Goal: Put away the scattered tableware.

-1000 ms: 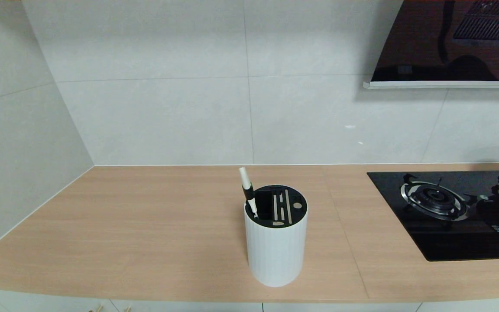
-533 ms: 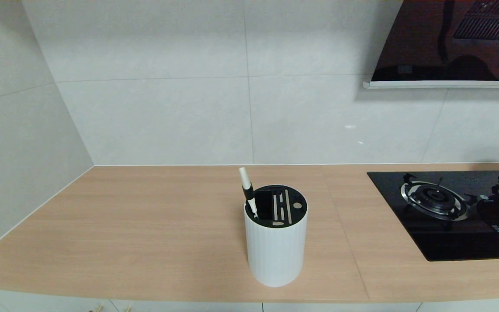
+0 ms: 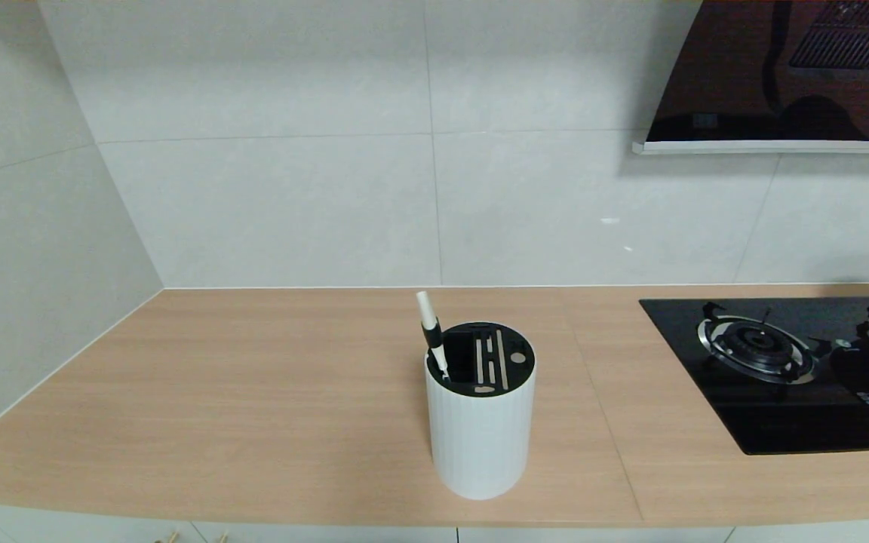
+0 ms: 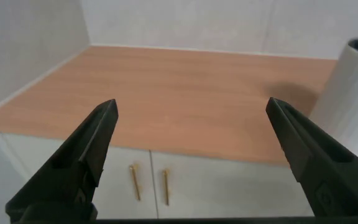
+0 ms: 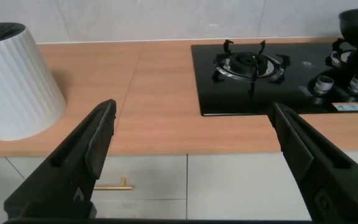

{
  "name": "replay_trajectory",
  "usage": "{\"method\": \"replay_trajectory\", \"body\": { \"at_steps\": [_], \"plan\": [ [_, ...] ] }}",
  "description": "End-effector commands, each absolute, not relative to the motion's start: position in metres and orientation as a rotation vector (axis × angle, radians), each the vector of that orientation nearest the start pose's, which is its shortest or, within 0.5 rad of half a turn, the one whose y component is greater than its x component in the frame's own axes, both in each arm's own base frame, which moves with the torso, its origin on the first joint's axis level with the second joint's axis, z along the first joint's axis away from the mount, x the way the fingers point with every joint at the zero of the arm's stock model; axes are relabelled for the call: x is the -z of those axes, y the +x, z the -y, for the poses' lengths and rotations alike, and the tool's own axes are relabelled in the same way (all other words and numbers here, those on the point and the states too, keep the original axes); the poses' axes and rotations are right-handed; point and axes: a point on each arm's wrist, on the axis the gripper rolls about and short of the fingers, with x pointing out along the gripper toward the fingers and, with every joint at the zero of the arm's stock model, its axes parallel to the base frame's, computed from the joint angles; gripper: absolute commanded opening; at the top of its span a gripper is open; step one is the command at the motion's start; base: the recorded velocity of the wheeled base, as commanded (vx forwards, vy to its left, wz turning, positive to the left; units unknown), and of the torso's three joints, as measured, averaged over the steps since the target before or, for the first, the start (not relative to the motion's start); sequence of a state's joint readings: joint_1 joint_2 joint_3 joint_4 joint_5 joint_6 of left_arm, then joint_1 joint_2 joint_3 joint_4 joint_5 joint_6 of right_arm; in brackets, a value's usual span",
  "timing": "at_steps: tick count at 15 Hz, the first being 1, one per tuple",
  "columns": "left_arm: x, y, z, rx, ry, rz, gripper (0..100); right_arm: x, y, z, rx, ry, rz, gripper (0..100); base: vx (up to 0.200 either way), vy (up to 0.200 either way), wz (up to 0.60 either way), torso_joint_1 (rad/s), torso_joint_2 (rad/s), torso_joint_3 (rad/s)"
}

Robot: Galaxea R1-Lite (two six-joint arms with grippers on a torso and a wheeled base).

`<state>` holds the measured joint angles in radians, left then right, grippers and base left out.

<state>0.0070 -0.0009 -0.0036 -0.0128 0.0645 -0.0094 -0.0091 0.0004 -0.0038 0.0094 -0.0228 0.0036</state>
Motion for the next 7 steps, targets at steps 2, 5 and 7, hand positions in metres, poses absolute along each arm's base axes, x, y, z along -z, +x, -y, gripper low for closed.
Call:
{"method": "replay_trajectory", "body": {
  "at_steps": [2,5,7],
  "plan": [
    [-0.0760,-0.0227,-0.0011,-0.054,0.014,0.003,100,-0.0748,-0.0229,0.0004,0.029,0.003,-0.014,100,0.000,0.000,0.00,0.000,0.00,0.000],
    [-0.0754,-0.0227,-0.0007,-0.034,0.046,-0.004,100,-0.0748,-0.0230,0.0004,0.029,0.004,-0.012,100,0.000,0.000,0.00,0.000,0.00,0.000],
    [-0.0761,-0.0228,-0.0008,-0.038,-0.011,0.002,100,-0.0748,-0.0230,0.0004,0.029,0.004,-0.012,100,0.000,0.000,0.00,0.000,0.00,0.000]
  ]
}}
